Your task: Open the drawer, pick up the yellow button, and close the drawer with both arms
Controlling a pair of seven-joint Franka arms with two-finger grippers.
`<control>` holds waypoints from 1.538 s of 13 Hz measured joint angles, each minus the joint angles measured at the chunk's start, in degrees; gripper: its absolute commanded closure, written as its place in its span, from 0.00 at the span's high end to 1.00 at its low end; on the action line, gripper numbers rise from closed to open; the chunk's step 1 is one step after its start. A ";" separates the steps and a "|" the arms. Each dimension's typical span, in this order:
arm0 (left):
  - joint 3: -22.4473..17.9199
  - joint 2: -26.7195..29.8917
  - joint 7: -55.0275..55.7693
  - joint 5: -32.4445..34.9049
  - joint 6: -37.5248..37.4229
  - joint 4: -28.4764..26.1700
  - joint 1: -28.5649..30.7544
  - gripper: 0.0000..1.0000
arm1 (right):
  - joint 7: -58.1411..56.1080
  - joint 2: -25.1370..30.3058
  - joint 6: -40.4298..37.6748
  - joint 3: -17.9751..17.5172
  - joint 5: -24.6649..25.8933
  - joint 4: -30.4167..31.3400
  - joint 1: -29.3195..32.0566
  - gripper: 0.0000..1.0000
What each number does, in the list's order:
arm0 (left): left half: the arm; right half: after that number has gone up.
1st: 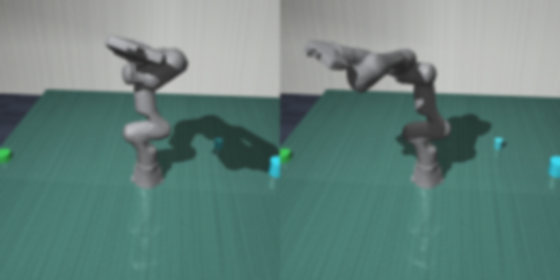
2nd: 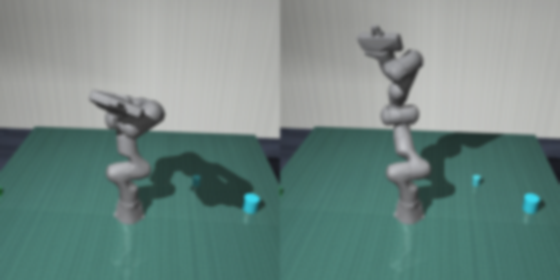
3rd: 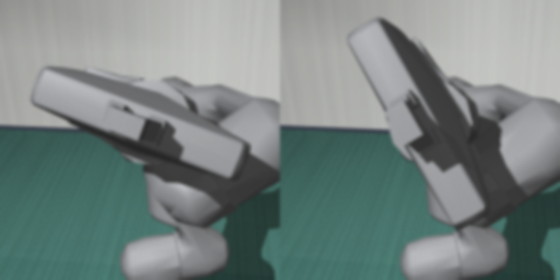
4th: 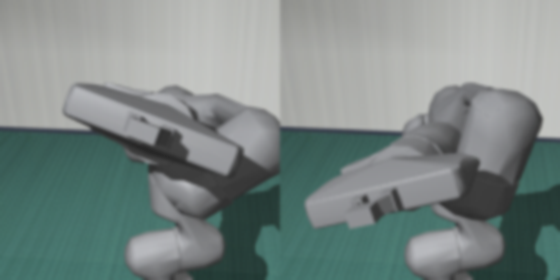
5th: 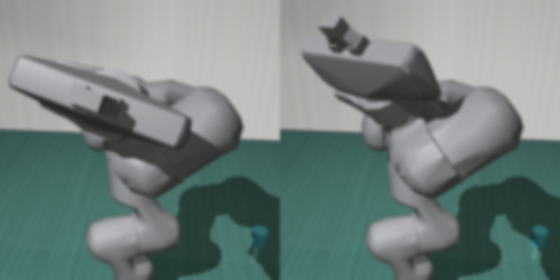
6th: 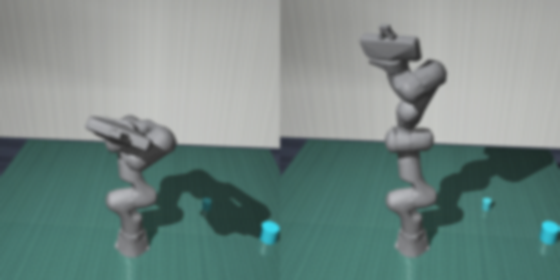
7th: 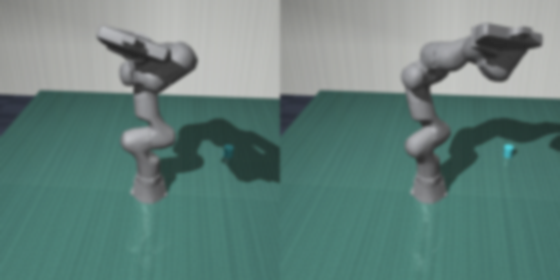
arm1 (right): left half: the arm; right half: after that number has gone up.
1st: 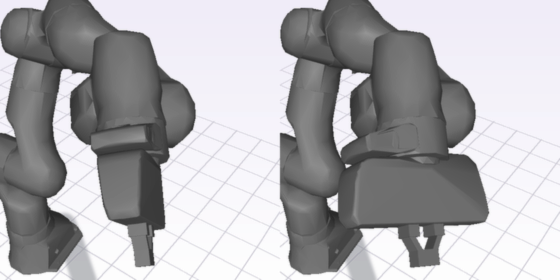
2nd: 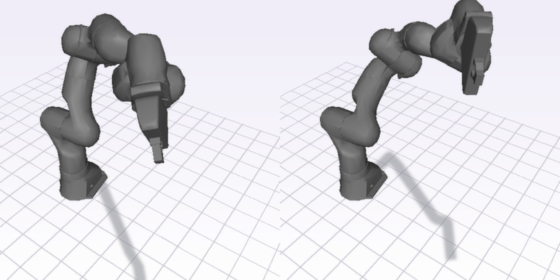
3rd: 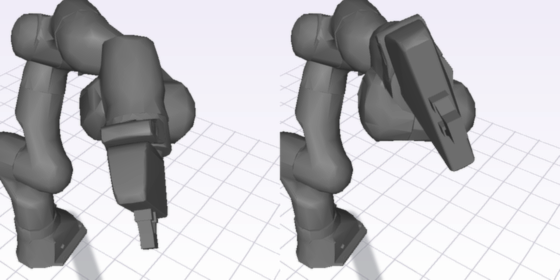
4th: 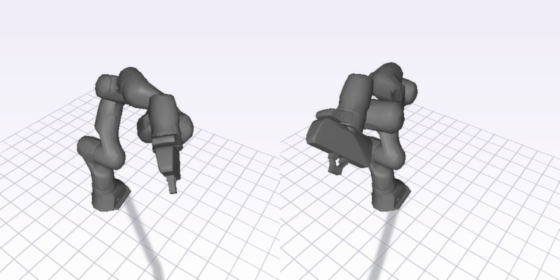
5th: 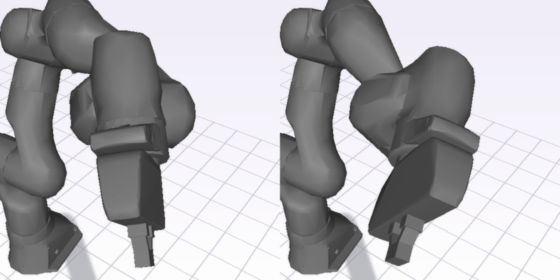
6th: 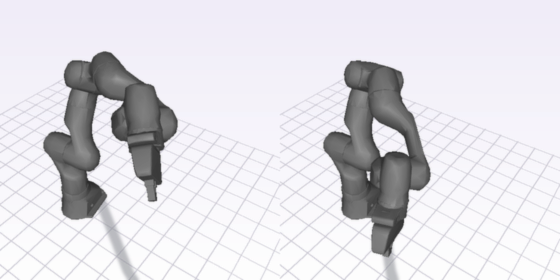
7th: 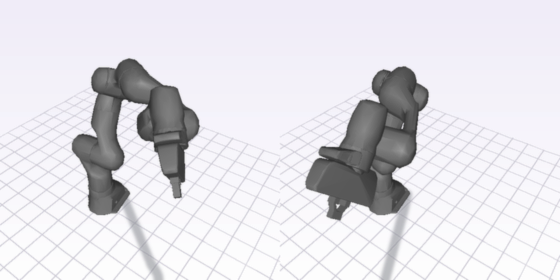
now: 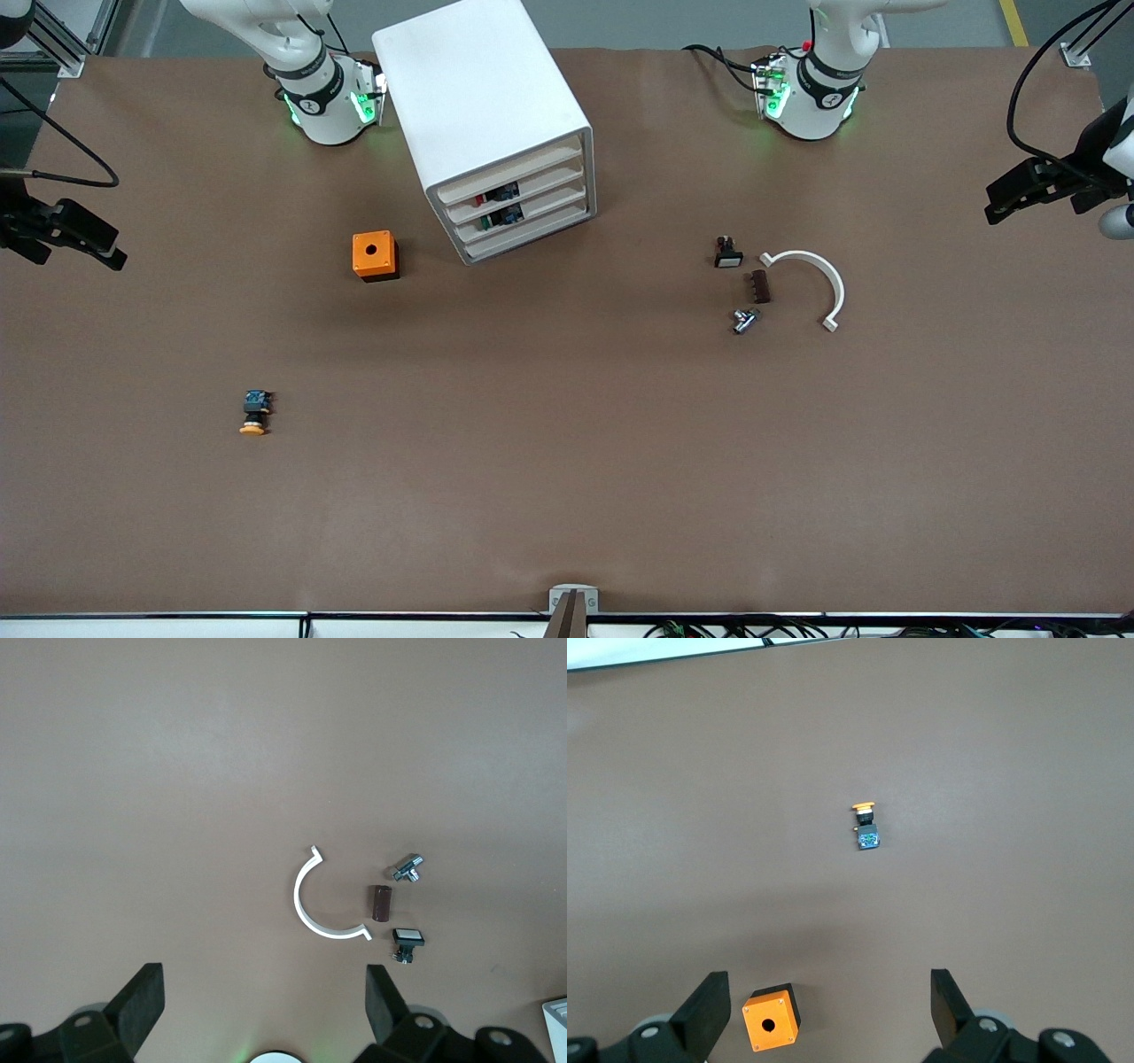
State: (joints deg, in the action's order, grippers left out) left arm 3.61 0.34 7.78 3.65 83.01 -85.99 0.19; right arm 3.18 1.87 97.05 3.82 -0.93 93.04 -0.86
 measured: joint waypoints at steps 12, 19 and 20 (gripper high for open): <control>0.05 0.00 -0.05 0.00 -0.16 -0.97 0.18 1.00 | 0.02 0.00 -0.01 -0.01 0.00 0.00 0.00 1.00; 1.71 5.49 -0.05 0.00 3.17 -8.38 0.12 1.00 | 0.02 0.00 -0.01 -0.03 0.00 0.00 0.00 1.00; 1.71 6.09 -0.05 0.00 3.43 -9.33 0.12 1.00 | 0.02 0.00 -0.01 -0.03 0.00 0.00 0.00 1.00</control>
State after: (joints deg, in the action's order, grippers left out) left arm 5.32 6.43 7.74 3.65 86.44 -95.32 0.30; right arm 3.21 1.87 97.05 3.79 -0.93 93.04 -0.86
